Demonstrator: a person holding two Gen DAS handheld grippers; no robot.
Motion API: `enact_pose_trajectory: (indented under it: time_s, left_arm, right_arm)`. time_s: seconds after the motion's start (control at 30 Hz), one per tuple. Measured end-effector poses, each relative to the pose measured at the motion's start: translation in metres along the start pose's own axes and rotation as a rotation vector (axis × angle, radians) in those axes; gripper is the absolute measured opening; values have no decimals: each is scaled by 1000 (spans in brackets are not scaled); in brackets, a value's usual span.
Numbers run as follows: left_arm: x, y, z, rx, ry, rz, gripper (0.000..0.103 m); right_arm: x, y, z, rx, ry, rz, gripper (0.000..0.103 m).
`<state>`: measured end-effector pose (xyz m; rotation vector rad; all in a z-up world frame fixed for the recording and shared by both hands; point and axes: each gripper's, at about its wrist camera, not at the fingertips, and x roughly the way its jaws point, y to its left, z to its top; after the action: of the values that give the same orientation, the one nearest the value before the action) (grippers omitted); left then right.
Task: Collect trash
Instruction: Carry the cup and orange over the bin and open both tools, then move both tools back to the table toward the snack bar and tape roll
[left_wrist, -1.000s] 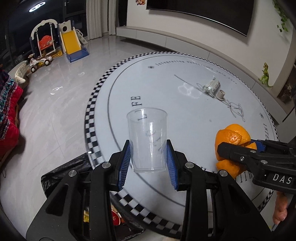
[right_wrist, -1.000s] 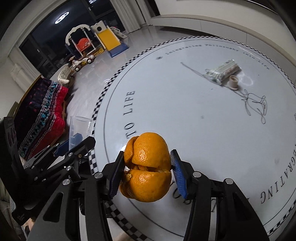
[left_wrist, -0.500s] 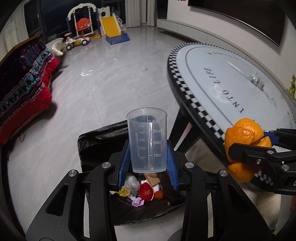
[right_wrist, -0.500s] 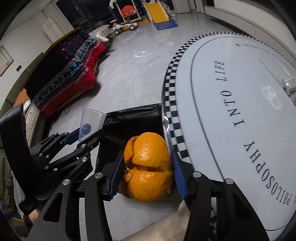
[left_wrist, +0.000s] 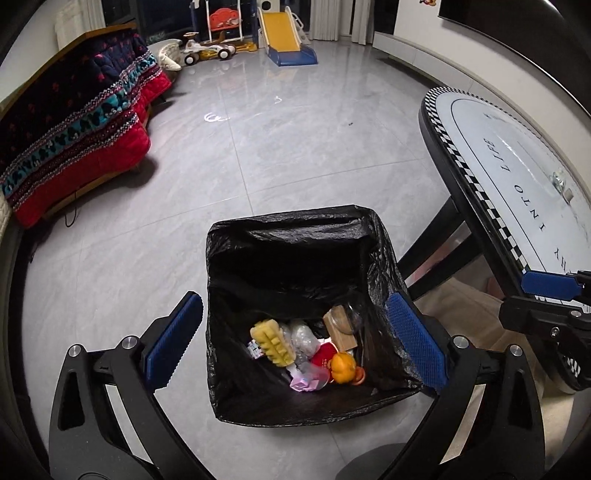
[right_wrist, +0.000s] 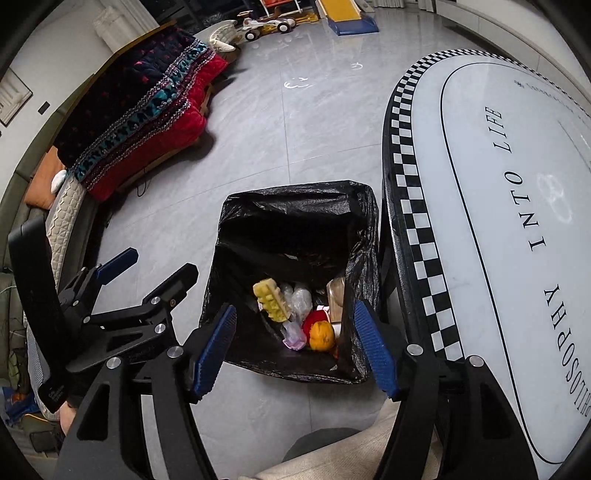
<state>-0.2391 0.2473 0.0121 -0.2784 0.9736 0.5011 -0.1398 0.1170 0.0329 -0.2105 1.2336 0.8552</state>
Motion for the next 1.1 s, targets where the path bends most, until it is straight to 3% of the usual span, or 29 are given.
enact_pose_trajectory:
  time_s: [0.4,0.53,1.1]
  left_arm:
    - [-12,-45,10,117,-26,-25,97]
    - [-20,-72,21,168,-47,-69,97]
    - [-18,-216,68,399,-92,-201,97]
  right_arm:
    - [-25,-32,0,68,-70,12,68]
    - [-42,-53,1,109,-109,16,68]
    - [-108,-183,4,307,-230,-147,68]
